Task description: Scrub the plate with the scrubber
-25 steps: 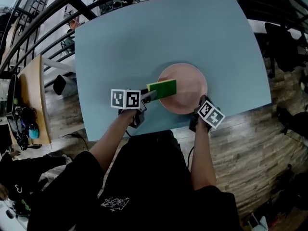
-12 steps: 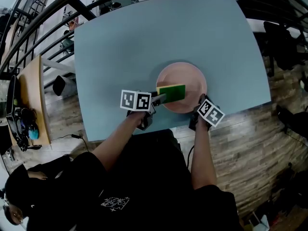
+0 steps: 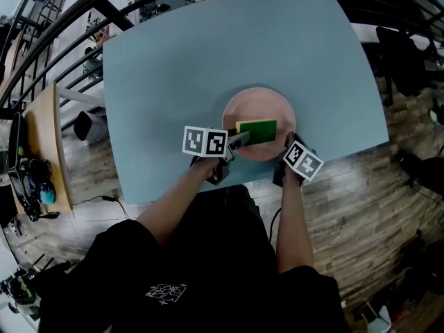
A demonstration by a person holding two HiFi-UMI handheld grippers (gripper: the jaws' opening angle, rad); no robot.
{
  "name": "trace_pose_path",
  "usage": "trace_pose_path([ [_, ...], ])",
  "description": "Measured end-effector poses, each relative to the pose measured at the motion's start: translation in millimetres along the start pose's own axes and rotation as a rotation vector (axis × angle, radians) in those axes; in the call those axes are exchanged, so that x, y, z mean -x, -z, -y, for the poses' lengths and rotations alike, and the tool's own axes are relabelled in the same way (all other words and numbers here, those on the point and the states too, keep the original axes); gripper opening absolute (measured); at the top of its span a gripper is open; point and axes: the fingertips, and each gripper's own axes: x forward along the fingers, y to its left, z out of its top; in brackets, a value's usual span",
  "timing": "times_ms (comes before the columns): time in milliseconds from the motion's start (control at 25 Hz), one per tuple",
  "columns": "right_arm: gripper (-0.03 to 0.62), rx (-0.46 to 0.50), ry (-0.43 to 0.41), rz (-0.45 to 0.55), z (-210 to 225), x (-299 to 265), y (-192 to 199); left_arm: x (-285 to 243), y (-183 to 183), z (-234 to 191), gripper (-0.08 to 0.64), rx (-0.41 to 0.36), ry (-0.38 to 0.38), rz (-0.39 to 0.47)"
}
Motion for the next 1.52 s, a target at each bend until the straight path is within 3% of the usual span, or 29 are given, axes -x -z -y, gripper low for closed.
trace_pose_path([
  [80,0.023,0.017,-0.024,0.015,-2,2,-5,0,-2,3,0.132,0.009,0.013,0.016],
  [160,0.101,0.028,-0.03,0.024,-2,6,-8,3,-3,6,0.132,0.025,0.027,0.036],
  [280,0.106,0.045,-0.012,0.043,4,18,-12,9,-4,11,0.132,0.036,0.038,0.063],
  [480,0.106,0.044,-0.016,0.108,14,50,-19,21,-3,22,0.132,-0.008,0.028,0.104],
  [680,0.052,0.067,-0.061,0.173,8,89,-25,40,-3,41,0.132,-0.067,0.01,0.169],
  [1200,0.006,0.171,-0.179,0.296,-30,161,-38,99,-13,78,0.132,-0.223,-0.047,0.359],
  [1520,0.006,0.299,-0.178,0.405,-82,214,-53,162,-37,85,0.132,-0.338,-0.047,0.466],
])
